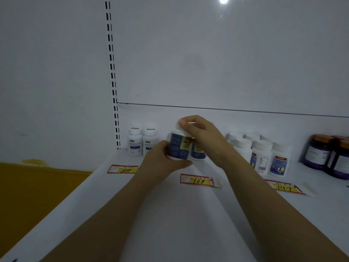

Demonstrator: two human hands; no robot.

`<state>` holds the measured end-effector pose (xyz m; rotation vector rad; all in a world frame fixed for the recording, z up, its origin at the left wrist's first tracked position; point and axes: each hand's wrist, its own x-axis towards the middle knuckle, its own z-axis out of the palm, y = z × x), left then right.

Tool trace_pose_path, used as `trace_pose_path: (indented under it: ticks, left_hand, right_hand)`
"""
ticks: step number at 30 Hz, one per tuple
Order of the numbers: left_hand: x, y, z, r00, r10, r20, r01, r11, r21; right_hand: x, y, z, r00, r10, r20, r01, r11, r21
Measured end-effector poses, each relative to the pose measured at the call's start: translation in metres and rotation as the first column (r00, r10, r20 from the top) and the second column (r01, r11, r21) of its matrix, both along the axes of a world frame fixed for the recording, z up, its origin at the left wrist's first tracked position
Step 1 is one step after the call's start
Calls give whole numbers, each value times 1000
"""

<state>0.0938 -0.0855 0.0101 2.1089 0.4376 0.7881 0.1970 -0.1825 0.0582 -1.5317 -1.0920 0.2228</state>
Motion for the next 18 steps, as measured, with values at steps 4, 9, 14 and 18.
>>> trace_pose_path:
  ticks: [4, 9, 14, 18]
  left_hand:
    - [0, -3, 1, 998, 13, -64, -12, 1000, 17]
    - [-5, -7, 5, 976, -205, -78, 191, 968, -161]
    - [-3, -3, 3, 1000, 8, -11, -9, 999, -33]
    - [-4, -3, 5, 997, -72, -24, 69, 989, -129]
  right_hand:
    - [1, 3, -2, 997, -63, -38, 63, 998, 0]
    - [6, -1, 0, 967, 130, -220, -119, 991, 63]
    - [3, 4, -4, 995, 22, -93, -20, 999, 27]
    - [6, 0, -2, 991, 41, -128, -31, 996, 86]
